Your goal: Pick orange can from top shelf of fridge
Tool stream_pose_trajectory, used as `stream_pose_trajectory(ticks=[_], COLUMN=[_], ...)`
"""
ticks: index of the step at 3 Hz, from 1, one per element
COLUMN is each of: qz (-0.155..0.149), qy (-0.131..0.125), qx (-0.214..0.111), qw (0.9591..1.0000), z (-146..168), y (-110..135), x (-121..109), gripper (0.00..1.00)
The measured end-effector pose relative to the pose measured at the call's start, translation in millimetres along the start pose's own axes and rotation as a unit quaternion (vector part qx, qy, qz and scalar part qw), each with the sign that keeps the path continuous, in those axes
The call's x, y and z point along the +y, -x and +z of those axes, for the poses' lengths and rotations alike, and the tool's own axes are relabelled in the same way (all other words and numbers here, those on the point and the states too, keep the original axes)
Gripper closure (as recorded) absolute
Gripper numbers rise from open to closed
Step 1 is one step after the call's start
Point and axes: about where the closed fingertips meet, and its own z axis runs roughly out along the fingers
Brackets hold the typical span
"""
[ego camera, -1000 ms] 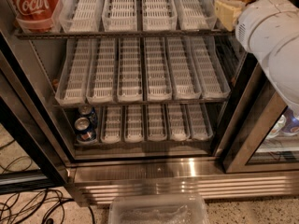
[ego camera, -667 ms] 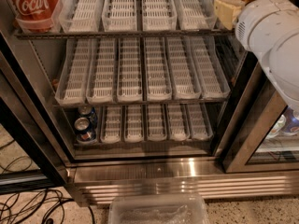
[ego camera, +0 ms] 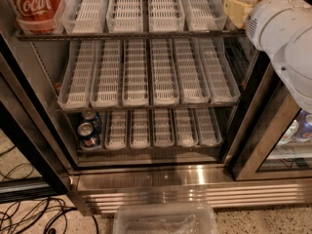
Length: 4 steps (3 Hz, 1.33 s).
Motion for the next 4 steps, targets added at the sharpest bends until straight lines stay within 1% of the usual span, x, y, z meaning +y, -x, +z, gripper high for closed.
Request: stream_pose_trajectory(ticks=[3,4], qz=[0.027,0.036], qy=[-0.001,-0.001], qx=[0.006,0.012], qw=[0.9996,0.9993], z=[12,14], y=[2,-1], x=[-6,-8], gripper=[0.3,0.33])
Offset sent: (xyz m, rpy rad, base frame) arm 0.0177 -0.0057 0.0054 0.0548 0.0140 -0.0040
